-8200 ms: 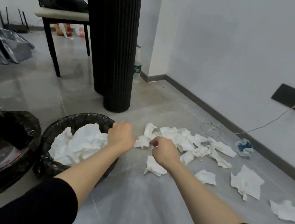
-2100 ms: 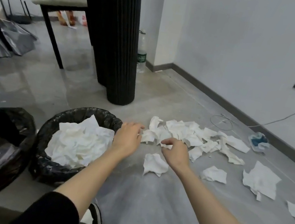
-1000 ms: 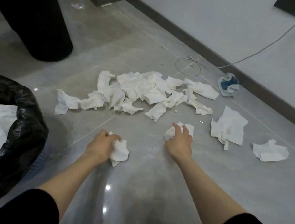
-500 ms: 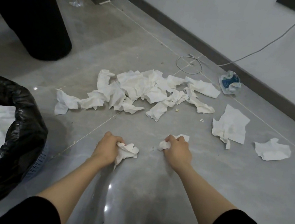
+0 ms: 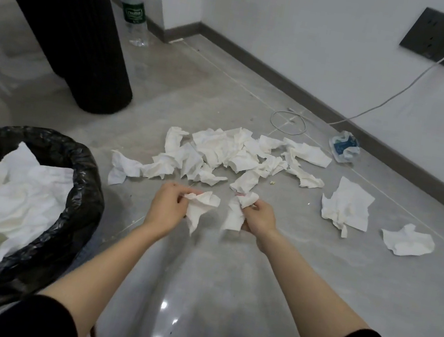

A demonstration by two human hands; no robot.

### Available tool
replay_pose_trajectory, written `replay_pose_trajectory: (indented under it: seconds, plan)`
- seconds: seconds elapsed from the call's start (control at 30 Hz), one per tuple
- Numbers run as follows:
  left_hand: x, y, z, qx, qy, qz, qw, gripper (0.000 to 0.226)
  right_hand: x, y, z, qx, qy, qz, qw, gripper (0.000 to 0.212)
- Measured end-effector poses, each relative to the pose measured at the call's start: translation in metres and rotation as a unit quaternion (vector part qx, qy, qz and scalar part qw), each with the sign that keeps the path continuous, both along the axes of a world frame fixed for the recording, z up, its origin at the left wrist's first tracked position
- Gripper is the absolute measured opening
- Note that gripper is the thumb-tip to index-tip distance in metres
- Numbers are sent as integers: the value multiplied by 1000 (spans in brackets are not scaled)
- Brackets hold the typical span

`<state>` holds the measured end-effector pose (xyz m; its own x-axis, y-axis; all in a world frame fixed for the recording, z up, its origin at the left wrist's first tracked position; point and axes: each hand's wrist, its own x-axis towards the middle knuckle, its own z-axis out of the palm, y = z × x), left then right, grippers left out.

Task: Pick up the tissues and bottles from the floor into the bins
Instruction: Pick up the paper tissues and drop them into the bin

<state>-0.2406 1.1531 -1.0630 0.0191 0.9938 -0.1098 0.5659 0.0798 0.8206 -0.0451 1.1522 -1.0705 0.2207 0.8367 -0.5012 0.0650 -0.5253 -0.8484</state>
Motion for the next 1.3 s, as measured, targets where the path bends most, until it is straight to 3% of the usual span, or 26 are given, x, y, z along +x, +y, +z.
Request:
replay_pose_trajectory:
  seconds: [0.13, 0.3, 0.47, 0.53, 0.6, 0.73, 0.8, 0.9, 1.0, 1.07, 1.13, 1.3]
  plan:
    - [-20, -2, 39, 67, -15, 39, 997, 52, -28, 5, 39, 17, 101, -4, 995, 34]
    - [-56, -15, 89, 106, -46, 98, 988, 44, -81, 7, 87, 25, 98, 55, 993, 32]
    - [-104, -23, 117, 139, -40, 179, 973, 42, -145, 1, 125, 42, 127, 108, 985, 10]
    - [-122, -30, 130, 149, -53, 213, 964, 39, -175, 2, 133, 43, 120, 139, 982, 18]
    - [-138, -35, 137, 158, -50, 231, 959, 33, -202, -2, 140, 55, 99, 177, 978, 14]
    - [-171, -50, 135, 151, 0, 261, 953, 30, -250, -19, 148, 133, -23, 286, 949, 31]
    - [-185, -57, 131, 117, -13, 281, 953, 36, -267, -29, 145, 171, -71, 355, 916, 34]
    - [-202, -61, 118, -18, 4, 305, 952, 39, -277, -38, 130, 192, -148, 460, 854, 20]
    - [-223, -65, 93, -94, 102, 221, 965, 35, -286, -46, 112, 195, -301, 590, 723, 30]
    - [-230, -66, 72, -124, 153, 129, 972, 28, -287, -50, 104, 245, -423, 609, 625, 22]
    - [-234, -64, 53, -150, 215, 46, 964, 39, -288, -50, 99, 266, -488, 614, 559, 28]
    - [-226, -67, 49, -227, 335, -44, 913, 76, -295, -38, 94, 153, -520, 678, 496, 40]
